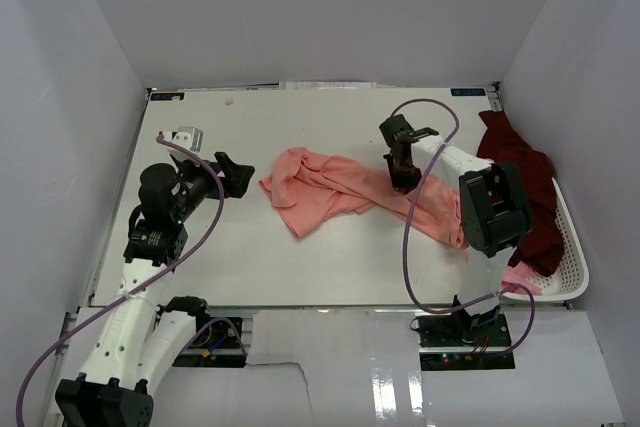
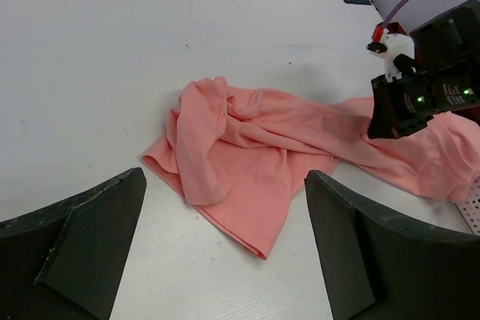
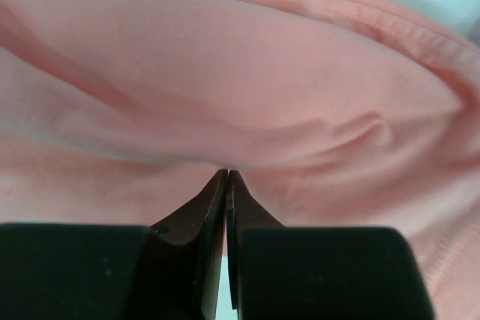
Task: Fold and stack the t-shirts
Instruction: Move the tshirt to the center of the board
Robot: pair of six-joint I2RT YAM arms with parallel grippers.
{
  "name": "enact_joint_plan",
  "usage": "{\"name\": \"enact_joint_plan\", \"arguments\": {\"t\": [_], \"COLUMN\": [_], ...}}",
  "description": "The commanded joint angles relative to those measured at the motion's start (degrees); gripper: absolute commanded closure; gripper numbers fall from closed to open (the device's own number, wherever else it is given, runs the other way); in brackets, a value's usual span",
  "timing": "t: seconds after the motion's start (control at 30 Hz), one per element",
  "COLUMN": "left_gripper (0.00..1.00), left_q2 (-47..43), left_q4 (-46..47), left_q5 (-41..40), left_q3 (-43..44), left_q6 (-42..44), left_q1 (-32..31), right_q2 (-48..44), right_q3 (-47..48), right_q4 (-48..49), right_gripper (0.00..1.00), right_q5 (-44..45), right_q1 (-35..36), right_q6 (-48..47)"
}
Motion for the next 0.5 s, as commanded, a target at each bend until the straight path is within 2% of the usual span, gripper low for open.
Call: {"name": "enact_joint_plan", "arguments": {"t": [0.0,0.13,0.3,0.37,0.4,0.47], "left_gripper": [0.02,0.02,0.02,0.02,0.02,0.02], "left_q2": [-0.7,-0.6,-0.5,-0.5,-0.5,-0.6], "left_q4": [1.0,1.0,1.2,1.2,1.1,1.2], "left_q5": [0.9,0.9,1.2,1.2,1.1,1.2], "left_q3": [0.0,-0.1,-0.1,-0.1,-0.1,-0.1], "left_q6": [0.3,0.3,0.3,0.2,0.2,0.2], "left_q1": [-0.2,-0.2,-0.2,-0.1,-0.2,-0.2], "right_q2": [-8.2,-13.2,-15.9,-14.2,-10.7,-7.0], "right_q3": [2.5,5.7,14.7,20.8,23.2,27.7], "right_q4": [-0.9,-0.5,-1.0,-5.3,-7.8,-14.9], "right_gripper": [0.92,0.92,0.92,0.84,0.74,0.70], "right_q5": [3.7,4.7,5.2,4.6,4.1,4.4], "right_q1": [-0.2,-0.1,-0.2,-0.1,-0.1,0.1], "right_q6": [1.0,0.5,-1.6,-1.6,-1.8,-2.0]}}
